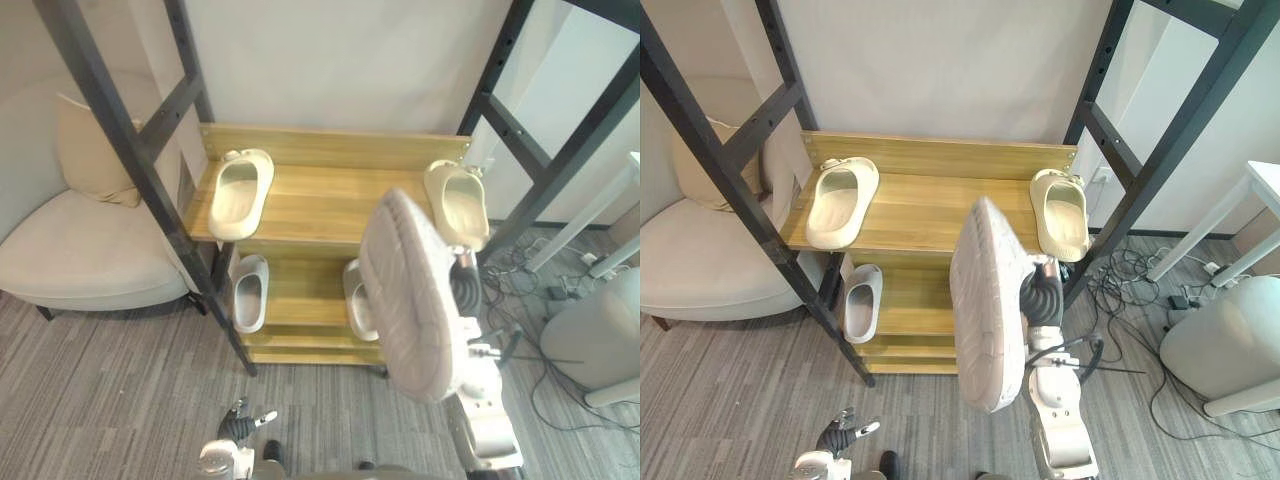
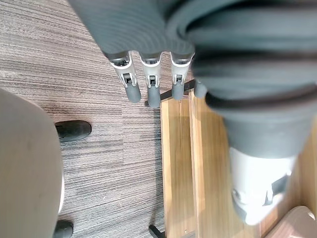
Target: Organize the slippers on the shoe rack
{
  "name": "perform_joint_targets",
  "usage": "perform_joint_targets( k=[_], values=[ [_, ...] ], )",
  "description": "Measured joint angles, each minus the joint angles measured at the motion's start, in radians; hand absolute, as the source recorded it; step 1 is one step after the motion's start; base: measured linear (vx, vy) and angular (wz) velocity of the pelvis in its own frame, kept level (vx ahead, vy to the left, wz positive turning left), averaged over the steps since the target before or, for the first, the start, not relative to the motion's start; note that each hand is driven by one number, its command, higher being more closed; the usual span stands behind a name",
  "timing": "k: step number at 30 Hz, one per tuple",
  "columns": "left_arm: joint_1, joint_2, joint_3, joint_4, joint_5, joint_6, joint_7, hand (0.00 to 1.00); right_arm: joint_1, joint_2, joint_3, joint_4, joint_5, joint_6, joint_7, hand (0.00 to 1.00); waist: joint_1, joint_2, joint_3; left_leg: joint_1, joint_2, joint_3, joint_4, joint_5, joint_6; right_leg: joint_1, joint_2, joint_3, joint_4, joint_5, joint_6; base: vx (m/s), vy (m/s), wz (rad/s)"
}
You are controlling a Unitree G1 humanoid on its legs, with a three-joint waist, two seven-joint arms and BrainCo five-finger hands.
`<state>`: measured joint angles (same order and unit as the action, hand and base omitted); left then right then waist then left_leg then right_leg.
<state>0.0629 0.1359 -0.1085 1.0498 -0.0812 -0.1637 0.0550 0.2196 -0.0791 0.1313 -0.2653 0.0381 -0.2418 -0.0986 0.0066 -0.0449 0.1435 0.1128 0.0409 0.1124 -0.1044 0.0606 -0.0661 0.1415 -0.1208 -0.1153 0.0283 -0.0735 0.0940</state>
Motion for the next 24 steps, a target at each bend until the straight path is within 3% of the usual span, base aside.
perform_joint_targets(
  k=[7,10,12,14,16,19,24],
  values=[
    [0.003,-0.001,-0.038,0.002,-0.002,-0.004,-0.001,0.0,0.065,-0.009,-0.002,0.229,-0.04,0.05,0.024,1.0,-0.006,0.026,-0.012,0.001,0.0,0.017,0.01,-0.025,-0.005,-0.029,-0.004,0.014,0.051,-0.037,0.0,0.01,-0.002,-0.07],
    [0.002,0.002,-0.038,-0.008,-0.022,-0.008,-0.001,0.0,0.056,-0.01,-0.002,0.295,-0.048,0.066,0.023,1.0,0.001,0.029,-0.006,-0.087,0.003,0.011,0.162,-0.087,0.004,-0.076,-0.012,0.013,0.128,-0.065,0.002,0.0,-0.037,0.04],
    [-0.007,-0.006,-0.039,-0.028,-0.04,-0.014,0.0,0.0,-0.015,-0.045,-0.003,0.351,-0.084,0.07,0.015,1.0,0.001,0.06,0.032,-0.22,0.029,-0.008,0.407,-0.194,0.006,-0.147,-0.006,0.007,0.253,-0.115,-0.005,-0.06,-0.02,0.01],
    [-0.015,-0.006,-0.043,-0.039,-0.049,-0.021,0.0,0.0,-0.058,-0.054,-0.002,0.379,-0.095,0.073,0.005,1.0,0.001,0.07,0.052,-0.276,0.039,-0.023,0.491,-0.226,0.006,-0.187,-0.005,-0.001,0.327,-0.145,-0.008,-0.08,-0.011,0.17],
    [-0.042,0.003,-0.042,-0.072,-0.085,-0.032,0.002,0.0,-0.177,-0.08,-0.001,0.461,-0.118,0.081,-0.03,1.0,0.009,0.064,0.109,-0.383,0.048,-0.055,0.632,-0.28,0.003,-0.289,-0.016,-0.024,0.485,-0.218,-0.016,-0.19,-0.03,0.36],
    [-0.069,0.008,-0.041,-0.108,-0.112,-0.045,0.008,0.0,-0.292,-0.088,0.001,0.518,-0.119,0.088,-0.065,1.0,0.03,0.06,0.163,-0.477,0.039,-0.086,0.746,-0.318,-0.003,-0.377,-0.04,-0.041,0.63,-0.291,-0.016,-0.21,-0.041,0.3],
    [-0.088,0.009,-0.025,-0.182,-0.152,-0.068,0.026,0.0,-0.471,-0.096,0.0,0.606,-0.126,0.094,-0.121,1.0,0.056,0.062,0.229,-0.606,0.018,-0.13,0.881,-0.344,-0.007,-0.481,-0.081,-0.082,0.791,-0.355,-0.018,-0.12,-0.005,0.31]
  ],
)
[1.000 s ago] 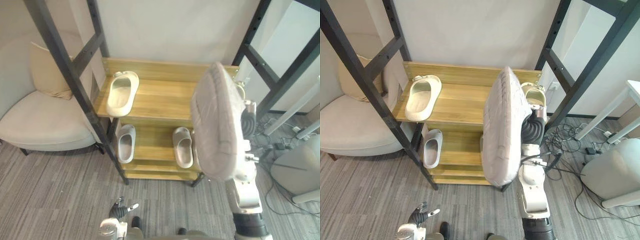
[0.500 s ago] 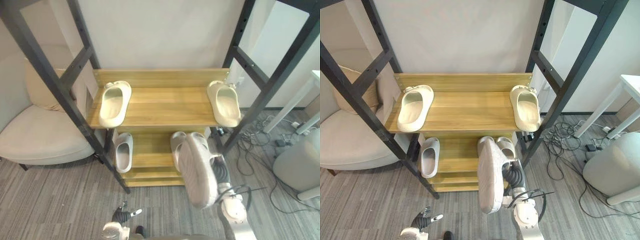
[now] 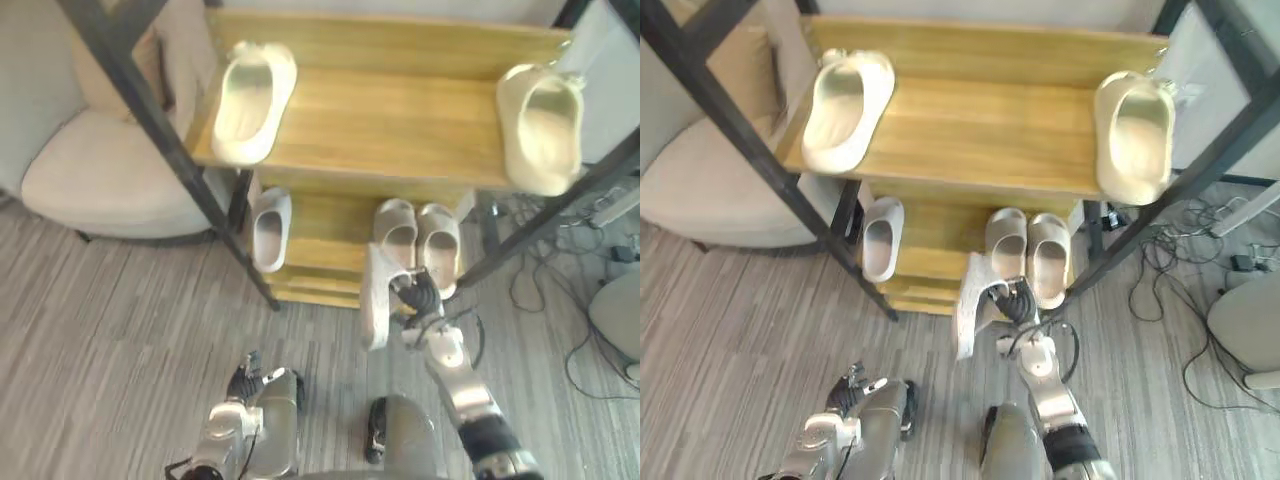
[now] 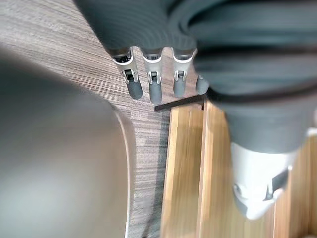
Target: Organize the slippers on the shoe rack
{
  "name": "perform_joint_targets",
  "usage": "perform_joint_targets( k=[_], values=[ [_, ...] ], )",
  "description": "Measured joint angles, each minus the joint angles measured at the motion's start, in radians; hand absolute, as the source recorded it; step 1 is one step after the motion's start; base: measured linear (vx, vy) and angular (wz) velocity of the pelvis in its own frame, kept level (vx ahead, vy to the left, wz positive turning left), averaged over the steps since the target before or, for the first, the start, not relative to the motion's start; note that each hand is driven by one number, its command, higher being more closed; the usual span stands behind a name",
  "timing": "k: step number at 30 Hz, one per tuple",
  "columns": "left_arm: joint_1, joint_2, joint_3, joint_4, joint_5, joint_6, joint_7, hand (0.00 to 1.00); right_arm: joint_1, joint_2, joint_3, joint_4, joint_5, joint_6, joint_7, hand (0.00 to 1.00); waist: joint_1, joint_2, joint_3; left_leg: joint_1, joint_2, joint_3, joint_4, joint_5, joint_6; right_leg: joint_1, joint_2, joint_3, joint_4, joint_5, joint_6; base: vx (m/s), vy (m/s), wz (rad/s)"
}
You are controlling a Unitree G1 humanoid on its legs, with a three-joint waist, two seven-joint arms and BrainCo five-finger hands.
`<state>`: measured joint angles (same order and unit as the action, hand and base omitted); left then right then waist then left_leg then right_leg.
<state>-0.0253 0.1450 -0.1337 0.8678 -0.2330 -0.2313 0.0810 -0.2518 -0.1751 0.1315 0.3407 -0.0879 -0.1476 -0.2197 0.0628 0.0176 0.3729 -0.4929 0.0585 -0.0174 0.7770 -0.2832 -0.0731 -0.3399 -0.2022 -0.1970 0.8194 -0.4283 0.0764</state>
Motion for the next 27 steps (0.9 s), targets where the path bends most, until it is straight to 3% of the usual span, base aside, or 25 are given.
perform_joint_targets(
  k=[6,9,14,16,19,27],
  values=[
    [-0.022,-0.003,0.017,-0.07,-0.047,-0.021,0.01,0.0,-0.203,-0.031,0.0,0.098,-0.002,0.004,-0.066,1.0,0.034,0.002,0.038,-0.155,-0.017,-0.031,0.188,-0.054,0.009,-0.12,-0.036,-0.013,0.19,-0.074,-0.004,-0.01,0.032,0.18],
    [-0.066,0.005,0.04,-0.078,-0.046,-0.03,0.038,0.0,-0.387,-0.11,0.001,0.19,-0.036,0.021,-0.105,1.0,0.051,0.011,0.065,-0.28,-0.028,-0.054,0.309,-0.085,0.019,-0.221,-0.064,-0.028,0.305,-0.114,-0.003,-0.03,0.061,0.15],
    [-0.065,0.032,0.041,-0.043,-0.043,-0.001,0.066,0.0,-0.513,-0.171,0.013,0.196,-0.098,0.028,-0.136,1.0,0.062,0.008,0.105,-0.391,-0.046,-0.057,0.401,-0.104,0.026,-0.324,-0.094,-0.019,0.41,-0.147,0.0,-0.06,0.042,0.09],
    [-0.052,0.026,0.041,-0.042,-0.043,0.005,0.075,0.0,-0.542,-0.181,0.021,0.193,-0.136,0.039,-0.147,1.0,0.09,0.004,0.112,-0.443,-0.047,-0.057,0.435,-0.111,0.03,-0.372,-0.099,-0.016,0.447,-0.157,-0.002,-0.03,0.041,0.03],
    [-0.039,0.004,0.077,-0.078,-0.044,0.003,0.08,0.0,-0.559,-0.18,0.042,0.183,-0.19,0.05,-0.149,1.0,0.107,0.0,0.115,-0.47,-0.049,-0.05,0.456,-0.112,0.028,-0.396,-0.112,-0.016,0.476,-0.168,0.0,0.0,0.025,0.08],
    [-0.033,-0.019,0.119,-0.104,-0.045,0.0,0.093,0.0,-0.667,-0.188,0.075,0.191,-0.357,0.095,-0.166,1.0,0.111,0.0,0.115,-0.511,-0.032,-0.043,0.486,-0.114,0.026,-0.436,-0.115,-0.015,0.508,-0.178,-0.006,0.0,0.002,0.0]
  ],
)
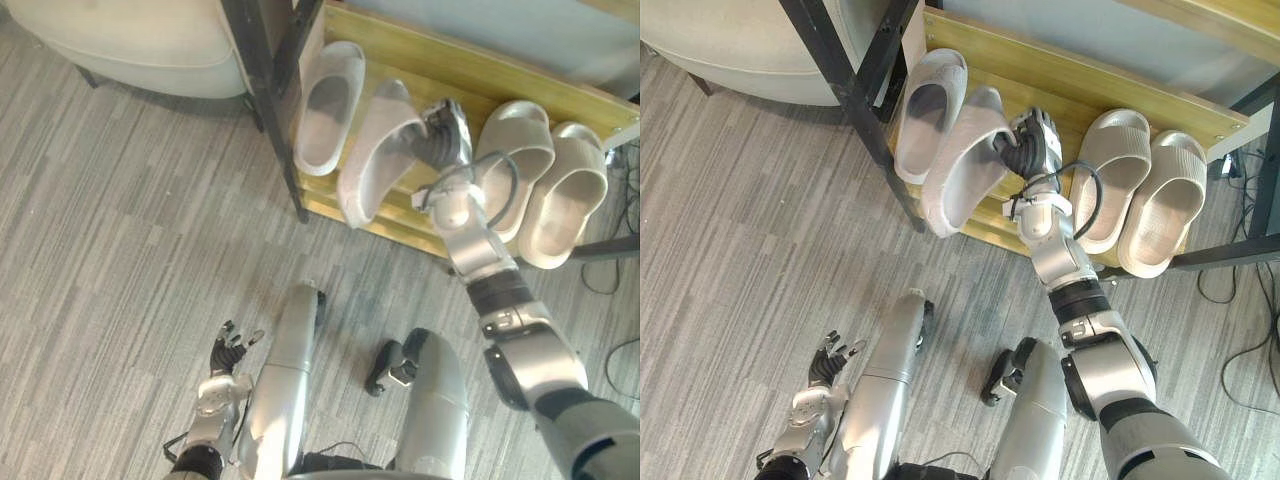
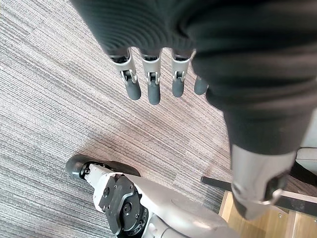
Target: Organize the slippers on the shoe rack
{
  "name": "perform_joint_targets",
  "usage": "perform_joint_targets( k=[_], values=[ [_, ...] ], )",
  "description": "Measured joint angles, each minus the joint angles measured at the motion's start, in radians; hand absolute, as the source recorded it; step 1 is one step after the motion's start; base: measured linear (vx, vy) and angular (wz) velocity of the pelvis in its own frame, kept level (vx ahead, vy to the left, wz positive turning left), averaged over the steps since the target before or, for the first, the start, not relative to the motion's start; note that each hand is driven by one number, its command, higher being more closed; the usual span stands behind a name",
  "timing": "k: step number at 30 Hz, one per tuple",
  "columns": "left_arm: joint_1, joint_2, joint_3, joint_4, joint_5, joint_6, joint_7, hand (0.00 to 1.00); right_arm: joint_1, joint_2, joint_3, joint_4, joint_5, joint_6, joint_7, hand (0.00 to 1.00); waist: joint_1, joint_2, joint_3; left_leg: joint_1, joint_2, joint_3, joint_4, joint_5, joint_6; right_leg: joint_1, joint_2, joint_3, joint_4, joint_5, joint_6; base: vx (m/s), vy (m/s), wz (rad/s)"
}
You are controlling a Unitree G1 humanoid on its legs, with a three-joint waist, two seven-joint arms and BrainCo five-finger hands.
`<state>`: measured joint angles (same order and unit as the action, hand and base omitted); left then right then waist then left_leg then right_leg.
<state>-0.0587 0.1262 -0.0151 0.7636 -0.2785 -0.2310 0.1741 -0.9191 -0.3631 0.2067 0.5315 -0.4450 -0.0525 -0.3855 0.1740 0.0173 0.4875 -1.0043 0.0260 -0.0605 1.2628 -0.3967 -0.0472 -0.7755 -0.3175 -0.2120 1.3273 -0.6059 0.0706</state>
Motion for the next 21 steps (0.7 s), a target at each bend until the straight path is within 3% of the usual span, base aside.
perform_joint_targets(
  k=[7,21],
  values=[
    [-0.002,-0.005,-0.001,-0.005,0.001,-0.002,0.02,0.0,-0.068,-0.007,0.005,0.078,-0.124,0.06,-0.057,1.0,0.013,0.0,-0.003,-0.013,0.012,0.021,0.002,0.0,0.0,-0.027,-0.011,0.006,0.015,-0.004,-0.002,0.0,-0.003,-0.02],
    [-0.003,-0.017,-0.002,0.008,-0.001,-0.005,0.022,0.0,-0.223,-0.113,0.085,0.254,-0.226,0.104,-0.066,1.0,0.031,0.005,-0.055,-0.078,0.01,0.011,0.006,0.009,-0.012,-0.089,-0.016,-0.005,0.035,-0.007,-0.01,0.01,-0.005,0.01]
  ],
)
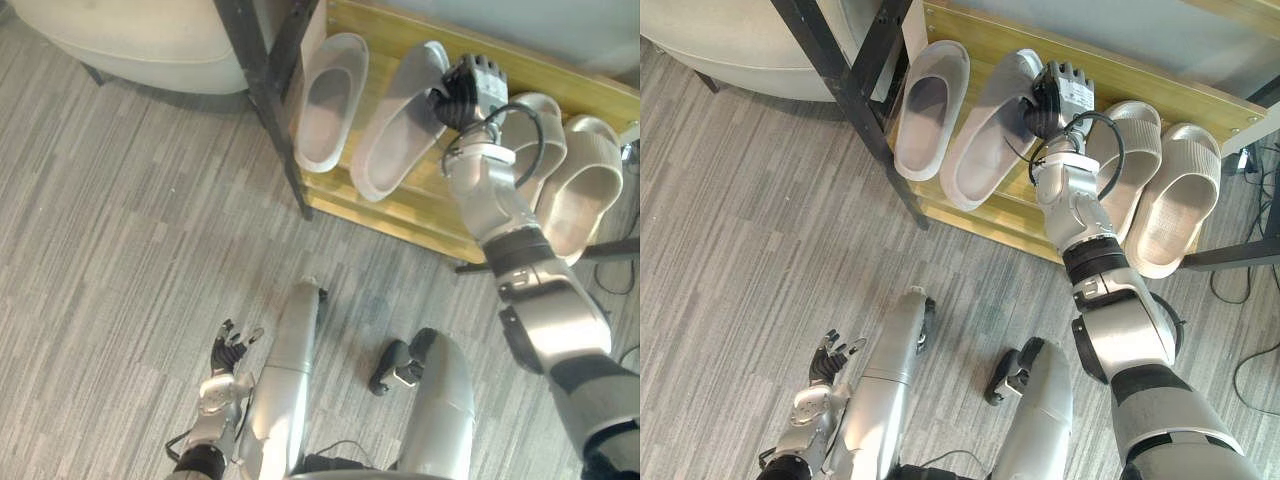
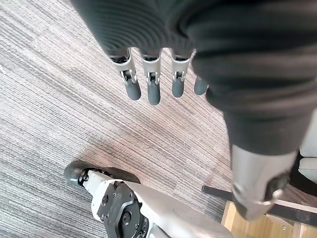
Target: Organize the slippers on the shoe rack
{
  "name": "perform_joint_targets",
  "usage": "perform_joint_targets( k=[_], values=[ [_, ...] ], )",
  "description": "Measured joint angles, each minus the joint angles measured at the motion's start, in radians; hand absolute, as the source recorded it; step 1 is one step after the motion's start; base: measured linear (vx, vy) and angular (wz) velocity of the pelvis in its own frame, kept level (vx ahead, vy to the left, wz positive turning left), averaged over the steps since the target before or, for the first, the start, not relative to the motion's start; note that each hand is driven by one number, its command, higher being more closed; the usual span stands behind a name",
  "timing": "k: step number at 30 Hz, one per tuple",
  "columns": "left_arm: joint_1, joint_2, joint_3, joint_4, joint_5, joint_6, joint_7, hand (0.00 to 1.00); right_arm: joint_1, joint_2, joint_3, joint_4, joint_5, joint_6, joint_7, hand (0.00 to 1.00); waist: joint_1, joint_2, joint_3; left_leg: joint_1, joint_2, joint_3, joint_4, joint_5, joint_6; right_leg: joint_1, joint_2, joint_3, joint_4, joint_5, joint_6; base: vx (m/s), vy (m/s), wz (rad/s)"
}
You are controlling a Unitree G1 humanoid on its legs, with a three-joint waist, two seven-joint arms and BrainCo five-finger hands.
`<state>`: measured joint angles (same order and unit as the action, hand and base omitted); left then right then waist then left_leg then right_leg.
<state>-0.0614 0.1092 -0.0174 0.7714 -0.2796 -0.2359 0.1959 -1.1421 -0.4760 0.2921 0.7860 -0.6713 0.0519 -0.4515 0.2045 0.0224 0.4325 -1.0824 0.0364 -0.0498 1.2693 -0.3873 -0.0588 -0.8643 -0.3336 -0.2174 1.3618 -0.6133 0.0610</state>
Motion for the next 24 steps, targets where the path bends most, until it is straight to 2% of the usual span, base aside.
perform_joint_targets(
  k=[3,4,10,24],
  values=[
    [0.0,-0.001,0.0,0.0,0.0,-0.001,0.001,0.0,-0.028,-0.006,0.023,0.026,-0.035,0.01,-0.001,1.0,0.002,0.0,0.0,-0.001,-0.003,-0.001,-0.001,0.003,-0.004,-0.003,-0.004,0.0,0.006,-0.003,-0.006,0.0,-0.007,0.01],
    [0.0,-0.002,0.0,0.0,0.0,-0.002,0.001,0.0,-0.032,-0.009,0.031,0.026,-0.037,0.011,-0.001,0.0,0.002,0.0,0.0,-0.002,-0.006,-0.001,-0.001,0.004,-0.005,-0.004,-0.006,-0.001,0.008,-0.005,-0.009,0.01,-0.023,0.07],
    [-0.004,-0.01,-0.002,0.0,-0.02,-0.003,0.001,0.0,-0.08,-0.017,0.074,0.091,-0.065,0.022,-0.002,0.0,0.007,0.004,-0.002,-0.036,-0.018,-0.032,-0.01,0.024,-0.021,-0.018,-0.015,-0.036,0.015,-0.012,-0.019,0.01,-0.032,0.13],
    [-0.006,-0.019,-0.001,-0.006,-0.037,-0.011,0.018,0.0,-0.106,-0.03,0.109,0.095,-0.072,0.034,-0.004,0.0,0.009,0.004,-0.002,-0.054,-0.029,-0.043,-0.028,0.042,-0.031,-0.034,-0.026,-0.05,0.016,-0.013,-0.021,0.0,-0.008,0.03]
  ],
)
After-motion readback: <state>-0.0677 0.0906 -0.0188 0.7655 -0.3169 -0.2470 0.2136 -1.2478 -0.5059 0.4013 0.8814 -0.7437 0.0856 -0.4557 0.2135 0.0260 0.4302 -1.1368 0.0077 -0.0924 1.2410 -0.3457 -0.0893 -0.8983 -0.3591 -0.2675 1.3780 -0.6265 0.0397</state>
